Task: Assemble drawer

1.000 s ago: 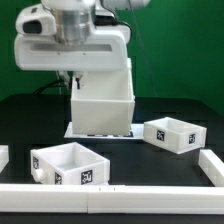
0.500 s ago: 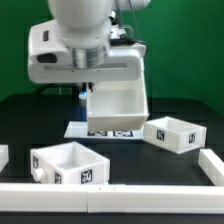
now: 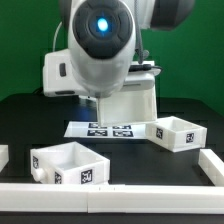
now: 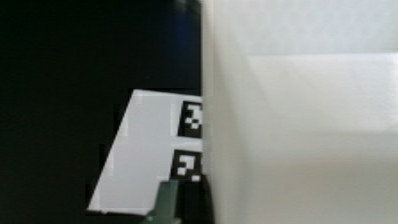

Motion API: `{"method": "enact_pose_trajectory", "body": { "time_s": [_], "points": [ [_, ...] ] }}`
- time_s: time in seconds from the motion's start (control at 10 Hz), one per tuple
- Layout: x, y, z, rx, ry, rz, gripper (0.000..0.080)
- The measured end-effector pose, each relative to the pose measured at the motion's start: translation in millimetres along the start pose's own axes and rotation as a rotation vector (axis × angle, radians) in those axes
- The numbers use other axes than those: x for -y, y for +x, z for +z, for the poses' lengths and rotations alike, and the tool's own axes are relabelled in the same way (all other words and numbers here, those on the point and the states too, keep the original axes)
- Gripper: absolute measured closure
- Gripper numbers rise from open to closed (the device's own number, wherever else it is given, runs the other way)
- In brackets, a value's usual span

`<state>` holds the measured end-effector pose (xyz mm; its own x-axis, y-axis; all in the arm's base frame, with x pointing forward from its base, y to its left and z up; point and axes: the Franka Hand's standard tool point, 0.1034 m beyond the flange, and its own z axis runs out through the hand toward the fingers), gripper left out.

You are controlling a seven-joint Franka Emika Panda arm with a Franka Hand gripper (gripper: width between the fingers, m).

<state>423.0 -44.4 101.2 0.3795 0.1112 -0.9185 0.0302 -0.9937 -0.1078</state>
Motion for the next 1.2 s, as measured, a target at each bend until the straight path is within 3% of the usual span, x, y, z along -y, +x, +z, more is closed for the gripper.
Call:
{"method": "enact_pose_trajectory", "body": {
  "time_s": [0.2,0.3,0.8,1.2],
  "points": [
    [-8.2,12.0,-21.2,0.017,-0.010,0.017,0.0767],
    [-9.3,15.6,-24.6,0.014,-0.009,0.009,0.0767],
    [-4.9,19.7,-24.7,0.007,-0.017,-0.020,0.0767],
    [-9.8,38.7,-32.6,0.016,-0.018,0.021,0.0767]
  ]
}}
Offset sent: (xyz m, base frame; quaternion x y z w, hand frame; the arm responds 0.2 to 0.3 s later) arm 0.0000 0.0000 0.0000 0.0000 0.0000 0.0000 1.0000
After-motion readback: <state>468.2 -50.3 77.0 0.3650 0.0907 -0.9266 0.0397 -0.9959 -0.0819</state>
